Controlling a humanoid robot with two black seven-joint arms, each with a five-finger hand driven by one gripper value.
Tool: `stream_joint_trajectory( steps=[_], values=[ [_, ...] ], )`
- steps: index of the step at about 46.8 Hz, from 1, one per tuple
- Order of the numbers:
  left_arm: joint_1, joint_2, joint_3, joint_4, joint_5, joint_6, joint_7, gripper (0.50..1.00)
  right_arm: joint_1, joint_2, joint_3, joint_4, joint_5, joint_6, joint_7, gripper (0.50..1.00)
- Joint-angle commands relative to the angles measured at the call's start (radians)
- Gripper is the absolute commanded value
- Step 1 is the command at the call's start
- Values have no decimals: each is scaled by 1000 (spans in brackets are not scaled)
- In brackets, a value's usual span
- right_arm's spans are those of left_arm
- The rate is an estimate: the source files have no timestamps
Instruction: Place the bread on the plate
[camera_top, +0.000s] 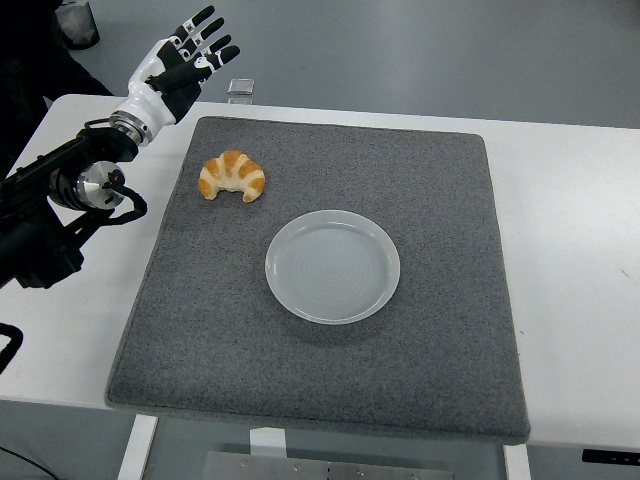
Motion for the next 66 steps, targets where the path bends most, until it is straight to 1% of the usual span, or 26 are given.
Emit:
stream_joint_trajectory(
  steps=[1,3,5,9,12,16,20,23,28,34,38,42,49,56,59,66],
  values=[
    [-27,42,28,-8,88,-29,6,1000,0,0,1,0,0,0,0,952],
    [-51,65,67,-8,122,-60,12,999,0,0,0,0,0,0,0,952],
    [-85,88,132,-8,144,-92,18,996,1,0,0,0,0,0,0,952],
    [-178,147,319,-9,153,-136,20,996,0,0,0,0,0,0,0,952],
    [-260,185,462,-12,156,-150,20,996,0,0,0,0,0,0,0,952],
    [-359,230,613,-34,185,-173,18,996,1,0,0,0,0,0,0,952],
    [-448,248,720,-38,266,-185,18,994,0,0,0,0,0,0,0,952],
    [-478,248,757,-38,358,-185,17,994,1,0,0,0,0,0,0,952],
    [-487,247,757,-38,516,-182,17,994,0,0,1,0,0,0,0,952],
    [-472,243,762,-38,602,-155,17,994,0,0,1,0,0,0,0,952],
    [-465,237,771,-35,612,-118,18,992,0,0,0,0,0,0,0,954],
    [-449,231,823,-29,610,-81,18,986,0,0,0,0,0,0,0,952],
    [-429,193,874,-25,610,-11,20,984,0,0,1,0,0,0,0,952],
    [-392,129,880,31,610,19,20,979,1,0,0,0,0,0,0,952],
    [-375,99,880,61,610,19,20,973,0,0,1,0,0,0,0,952],
    [-366,58,881,97,610,34,20,969,0,0,0,0,0,0,0,952]
  ],
)
